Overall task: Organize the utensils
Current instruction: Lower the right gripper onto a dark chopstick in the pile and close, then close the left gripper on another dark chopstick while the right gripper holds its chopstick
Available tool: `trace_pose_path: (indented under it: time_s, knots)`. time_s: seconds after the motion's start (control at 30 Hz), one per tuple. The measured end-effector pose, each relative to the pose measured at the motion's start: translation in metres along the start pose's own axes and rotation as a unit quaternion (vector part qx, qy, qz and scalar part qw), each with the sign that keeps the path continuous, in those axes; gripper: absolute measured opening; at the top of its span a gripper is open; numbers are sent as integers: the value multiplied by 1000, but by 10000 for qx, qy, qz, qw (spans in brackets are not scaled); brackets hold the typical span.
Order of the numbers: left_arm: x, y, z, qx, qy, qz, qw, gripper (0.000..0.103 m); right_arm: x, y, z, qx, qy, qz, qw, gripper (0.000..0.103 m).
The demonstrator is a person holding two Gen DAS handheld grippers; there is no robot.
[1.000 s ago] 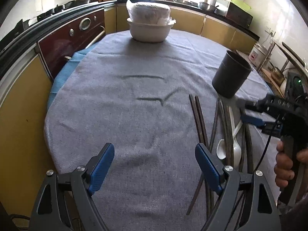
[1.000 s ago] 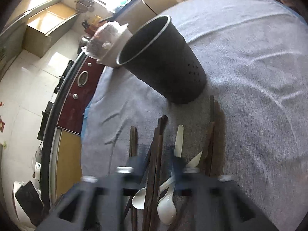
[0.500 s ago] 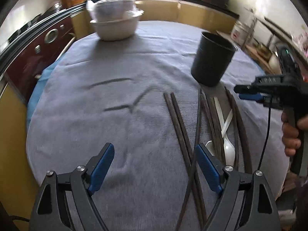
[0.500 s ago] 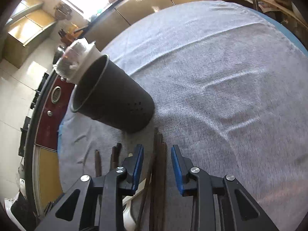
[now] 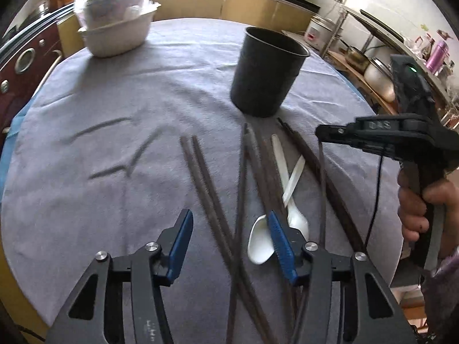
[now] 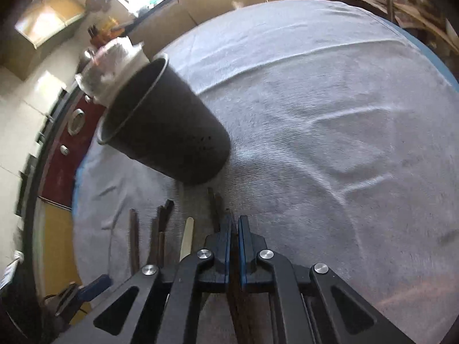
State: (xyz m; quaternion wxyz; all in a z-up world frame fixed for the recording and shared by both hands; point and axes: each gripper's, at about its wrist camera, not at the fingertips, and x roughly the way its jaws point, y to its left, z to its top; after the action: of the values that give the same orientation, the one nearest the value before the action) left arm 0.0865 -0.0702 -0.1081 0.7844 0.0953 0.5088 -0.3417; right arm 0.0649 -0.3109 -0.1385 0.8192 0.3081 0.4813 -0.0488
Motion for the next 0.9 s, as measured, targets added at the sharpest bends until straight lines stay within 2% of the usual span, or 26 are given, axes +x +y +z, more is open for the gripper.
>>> trace_pose_path:
  time_s: [0.2,0.33,0.4,0.47,0.53,0.6,0.63,0.67,0.73,0.83,0.87,0.9]
  knots:
    - [24,-4,20,377,289,324,9983,57,-25,-30,-8,421,-130,397,9982,4]
    - [36,-9,25,591,454,280,9968,55,-38,-42,-8,599,-253,624,9959,4]
    - [37,-10,24,674,436,319,9963,52,-44,-47,-8,617,-284,610,9958,4]
    - [37,-9,25,641,418,274,9967,43,-41,-45,-7,630,-179,479,9967,8]
    - [37,-7,26,535,419,122,9976,42,-36,-42,-8,672,-40,500,9965,10]
    - [38,-10,26,548,403,51,9977,42,-26,-39,-10,735,135,455,9962,26]
    - [38,-11,25,581,395,77,9975,42,-24,-38,-12,738,153,439,9962,39]
    - [39,-13,25,627,382,145,9972,42,-20,-36,-13,715,142,435,9964,40]
    - [39,-12,26,615,393,156,9972,42,-14,-28,-17,568,116,373,9976,40]
    - [37,-1,29,396,399,154,9983,42,-7,-20,-20,455,104,252,9986,33]
    - [33,4,29,337,358,165,9987,42,-6,-18,-20,406,114,239,9988,22]
    - [30,7,29,309,321,174,9989,42,-2,-16,-21,337,145,178,9992,17]
